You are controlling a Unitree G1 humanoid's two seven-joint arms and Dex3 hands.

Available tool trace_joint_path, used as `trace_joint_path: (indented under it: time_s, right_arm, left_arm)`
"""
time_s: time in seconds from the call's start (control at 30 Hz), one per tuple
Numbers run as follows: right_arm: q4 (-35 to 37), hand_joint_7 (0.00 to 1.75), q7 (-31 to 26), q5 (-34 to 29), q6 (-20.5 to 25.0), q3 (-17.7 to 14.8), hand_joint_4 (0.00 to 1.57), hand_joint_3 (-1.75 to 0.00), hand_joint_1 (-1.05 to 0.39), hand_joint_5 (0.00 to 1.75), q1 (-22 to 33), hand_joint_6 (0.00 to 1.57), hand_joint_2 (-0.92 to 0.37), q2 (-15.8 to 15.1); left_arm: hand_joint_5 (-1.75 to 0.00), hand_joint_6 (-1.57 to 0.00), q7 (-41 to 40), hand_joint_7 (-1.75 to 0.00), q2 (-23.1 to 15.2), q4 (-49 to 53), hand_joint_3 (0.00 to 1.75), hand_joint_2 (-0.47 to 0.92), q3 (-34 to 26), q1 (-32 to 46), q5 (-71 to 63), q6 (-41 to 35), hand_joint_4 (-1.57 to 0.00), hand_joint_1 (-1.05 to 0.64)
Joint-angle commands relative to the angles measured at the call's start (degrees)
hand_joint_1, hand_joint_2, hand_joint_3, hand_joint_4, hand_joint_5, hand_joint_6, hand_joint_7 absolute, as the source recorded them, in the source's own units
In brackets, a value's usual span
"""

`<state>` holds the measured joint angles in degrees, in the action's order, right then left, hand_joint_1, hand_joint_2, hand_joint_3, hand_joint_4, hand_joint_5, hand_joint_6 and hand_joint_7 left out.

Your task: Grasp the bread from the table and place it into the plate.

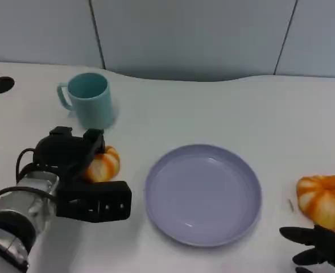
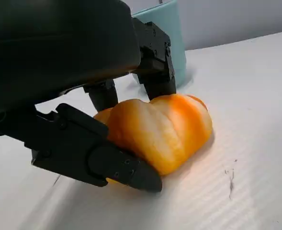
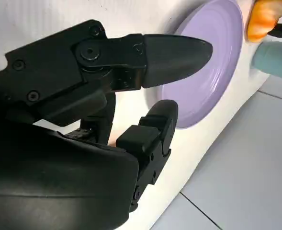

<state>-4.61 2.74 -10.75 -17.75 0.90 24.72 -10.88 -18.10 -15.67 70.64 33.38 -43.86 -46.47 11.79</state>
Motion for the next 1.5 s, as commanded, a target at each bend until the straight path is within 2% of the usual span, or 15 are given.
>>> trace_joint_path:
  time_s: [0.03,0.2,0.37,0.5,0.73,0.9,1.07,1.5]
  right_arm:
    - [-0.49,0.33,-0.66,0.20,-0.04,-0.94,0.45,-0.48,-0.41,1.00,0.58,0.64,-0.92,-0.10]
    - [-0.38,0.32,-0.63,0.63,-0.44,-1.09,0.46,-0.48,-0.41,0.99,0.62,0.64,-0.92,0.06]
    - [-0.34,0.31,-0.51,0.86,-0.25,-1.12,0.46,-0.47,-0.41,0.97,0.50,0.65,-0.92,0.18]
    - [-0.02,0.31,-0.69,0.40,-0.43,-1.10,0.47,-0.48,-0.41,0.96,0.13,0.66,-0.92,0.09]
    - [-0.13,0.30,-0.58,0.67,0.28,-1.12,0.48,-0.47,-0.42,0.97,-0.13,0.67,-0.92,0.32]
    - [0.16,0.29,-0.55,0.65,0.38,-0.89,0.48,-0.47,-0.42,0.97,-0.39,0.67,-0.92,0.55]
    - [-0.59,0.28,-0.61,0.37,1.48,-0.72,0.47,-0.47,-0.42,0.96,-0.18,0.67,-0.92,0.92]
    - [0.29,0.27,-0.87,-0.34,1.00,-0.66,0.47,-0.47,-0.41,0.97,-0.61,0.69,-0.92,0.90]
  left_arm:
    - [-1.75,-0.62,4.68,-1.75,0.37,2.34,0.02,0.90,0.55,0.59,1.05,-0.02,-0.81,-0.22]
    - [-1.75,-0.64,4.48,-1.75,-1.30,-0.43,0.05,0.92,-1.28,2.24,4.11,3.26,-0.83,-0.20]
    - [-1.75,-0.52,9.20,-1.75,-4.39,-8.05,0.07,0.90,-4.09,5.39,8.25,5.59,-0.76,-0.17]
    - [-1.75,-0.58,12.36,-1.75,-8.17,-18.54,0.04,0.85,-7.67,11.01,12.40,7.94,-0.80,-0.18]
    - [-1.75,-0.59,16.63,-1.75,-11.47,-35.15,0.04,0.86,-13.85,19.71,18.01,9.06,-0.80,-0.16]
    - [-1.75,-0.55,20.22,-1.75,-10.69,-41.99,0.06,0.91,-17.54,22.16,23.85,12.48,-0.81,-0.18]
    - [-1.75,-0.52,23.89,-1.75,-8.85,-42.15,0.06,0.91,-18.25,20.78,26.91,15.85,-0.79,-0.17]
    - [-1.75,-0.57,27.15,-1.75,-0.55,-36.83,0.07,0.92,-12.42,11.36,22.51,18.32,-0.87,-0.19]
